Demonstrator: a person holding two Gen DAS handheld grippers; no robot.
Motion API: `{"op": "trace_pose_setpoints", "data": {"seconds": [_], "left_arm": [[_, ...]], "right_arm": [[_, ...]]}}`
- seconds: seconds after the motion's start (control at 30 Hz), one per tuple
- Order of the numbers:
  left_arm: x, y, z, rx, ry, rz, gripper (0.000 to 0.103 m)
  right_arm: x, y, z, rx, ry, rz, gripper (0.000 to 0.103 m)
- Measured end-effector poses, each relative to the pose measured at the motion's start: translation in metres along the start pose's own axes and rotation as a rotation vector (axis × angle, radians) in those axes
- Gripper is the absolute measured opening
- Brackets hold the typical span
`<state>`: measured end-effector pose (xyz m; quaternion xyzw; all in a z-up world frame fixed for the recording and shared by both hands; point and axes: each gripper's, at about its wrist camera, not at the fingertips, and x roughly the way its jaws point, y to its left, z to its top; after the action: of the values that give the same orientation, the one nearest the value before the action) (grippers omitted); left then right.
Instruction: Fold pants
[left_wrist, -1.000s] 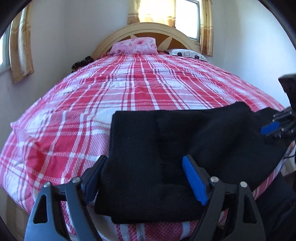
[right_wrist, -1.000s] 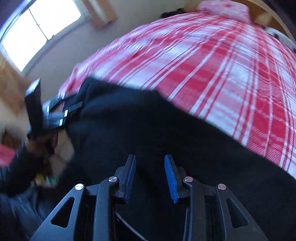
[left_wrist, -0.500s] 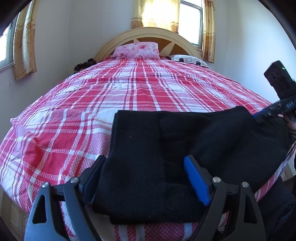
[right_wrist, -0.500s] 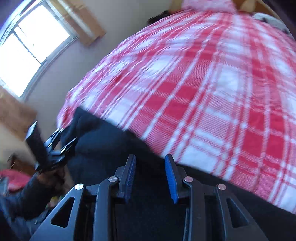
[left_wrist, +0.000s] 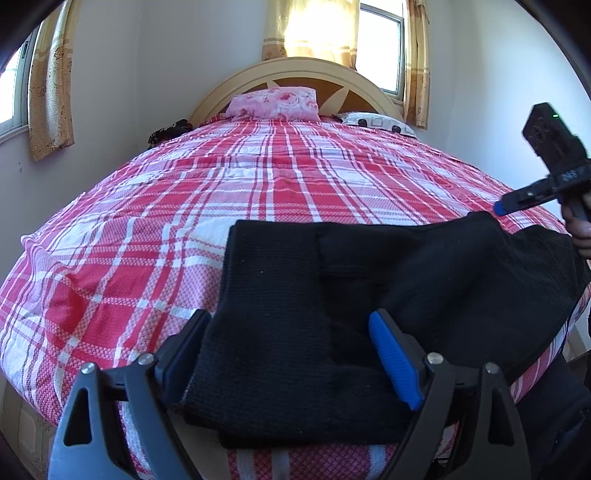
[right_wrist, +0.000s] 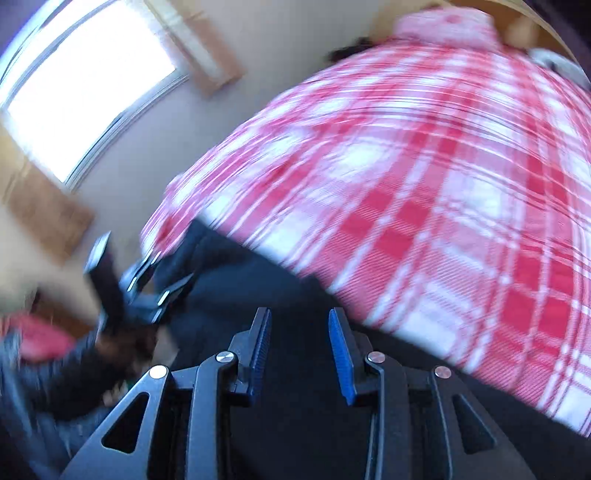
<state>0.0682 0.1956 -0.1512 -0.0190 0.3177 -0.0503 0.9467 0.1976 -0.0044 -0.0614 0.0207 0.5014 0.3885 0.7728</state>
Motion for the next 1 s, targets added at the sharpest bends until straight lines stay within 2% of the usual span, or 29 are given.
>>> {"op": "trace_pose_setpoints", "data": {"seconds": [0.07, 0.1, 0.17, 0.23, 0.27, 0.37, 0.4, 0.47, 0.7, 0.8, 0.9, 0.93, 1.0], "left_arm": [[0.000, 0.000, 0.000, 0.000, 0.000, 0.000, 0.090], [0.000, 0.000, 0.000, 0.000, 0.000, 0.000, 0.090], [0.000, 0.000, 0.000, 0.001, -0.003, -0.002, 0.090], [0.000, 0.000, 0.000, 0.000, -0.002, 0.000, 0.090], [0.000, 0.000, 0.000, 0.000, -0.003, 0.000, 0.091], [0.000, 0.000, -0.001, -0.002, -0.009, 0.003, 0.091], [0.000, -0.001, -0.001, -0.002, -0.011, 0.004, 0.092], [0.000, -0.001, 0.000, -0.002, -0.013, 0.006, 0.092], [0.000, 0.000, 0.000, 0.000, -0.015, 0.004, 0.092], [0.001, 0.000, -0.001, 0.001, -0.023, 0.006, 0.092], [0.001, -0.001, 0.000, 0.001, -0.023, 0.008, 0.092], [0.001, -0.001, -0.001, 0.001, -0.023, 0.008, 0.092], [0.001, -0.001, -0.001, 0.001, -0.025, 0.007, 0.092]], "right_arm": [[0.013, -0.018, 0.008, 0.082, 0.031, 0.022, 0.034], [0.022, -0.028, 0.008, 0.137, 0.070, 0.076, 0.034], [0.033, -0.036, 0.007, 0.193, 0.110, 0.127, 0.034], [0.040, -0.032, 0.003, 0.195, 0.137, 0.197, 0.034], [0.043, -0.026, -0.001, 0.195, 0.162, 0.264, 0.034], [0.049, -0.012, -0.009, 0.179, 0.223, 0.337, 0.036], [0.048, -0.010, -0.010, 0.179, 0.221, 0.331, 0.036], [0.049, -0.015, -0.005, 0.219, 0.198, 0.338, 0.036], [0.064, -0.045, -0.002, 0.478, 0.065, 0.491, 0.036], [0.056, -0.054, -0.007, 0.530, -0.012, 0.568, 0.036], [0.038, -0.061, -0.009, 0.572, -0.130, 0.650, 0.036], [0.033, -0.063, -0.009, 0.577, -0.156, 0.656, 0.036], [0.032, -0.063, -0.007, 0.582, -0.149, 0.647, 0.036]]}}
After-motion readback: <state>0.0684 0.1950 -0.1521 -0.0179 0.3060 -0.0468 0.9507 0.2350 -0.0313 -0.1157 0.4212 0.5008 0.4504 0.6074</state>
